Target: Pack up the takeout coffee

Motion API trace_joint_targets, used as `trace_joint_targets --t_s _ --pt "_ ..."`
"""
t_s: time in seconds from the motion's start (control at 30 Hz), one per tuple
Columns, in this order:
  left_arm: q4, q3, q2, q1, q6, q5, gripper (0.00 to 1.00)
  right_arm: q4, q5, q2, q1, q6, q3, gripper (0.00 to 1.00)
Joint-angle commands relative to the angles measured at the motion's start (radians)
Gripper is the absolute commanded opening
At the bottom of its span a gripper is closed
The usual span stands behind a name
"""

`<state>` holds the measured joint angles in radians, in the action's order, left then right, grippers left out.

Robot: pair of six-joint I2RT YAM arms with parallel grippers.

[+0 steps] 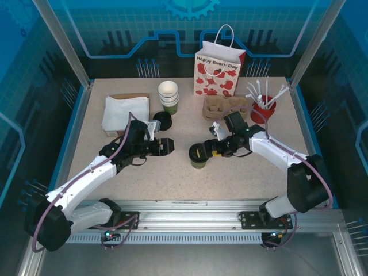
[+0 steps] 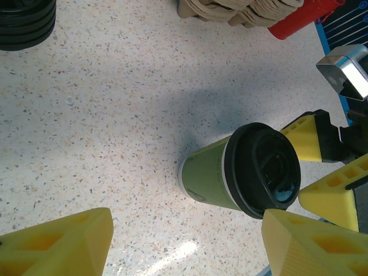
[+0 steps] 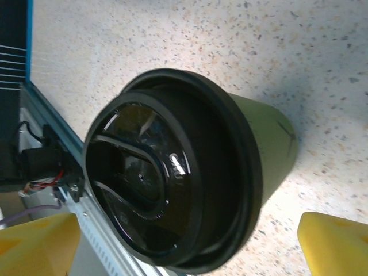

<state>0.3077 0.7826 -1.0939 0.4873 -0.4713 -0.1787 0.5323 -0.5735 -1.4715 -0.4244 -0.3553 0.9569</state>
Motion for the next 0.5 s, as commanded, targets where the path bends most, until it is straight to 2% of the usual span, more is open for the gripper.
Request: trace_joint_targets --t_s 0.0,0.47 --pt "0.024 0.001 0.017 0.003 0.002 0.037 0.71 -0.102 -0.084 -0.018 0.012 -0.065 -0.022 0.95" --pt "0.064 0.0 0.065 -0.01 0.003 0.145 0.71 -0.24 -0.099 -0.048 -0.056 -0.172 -0.037 0.81"
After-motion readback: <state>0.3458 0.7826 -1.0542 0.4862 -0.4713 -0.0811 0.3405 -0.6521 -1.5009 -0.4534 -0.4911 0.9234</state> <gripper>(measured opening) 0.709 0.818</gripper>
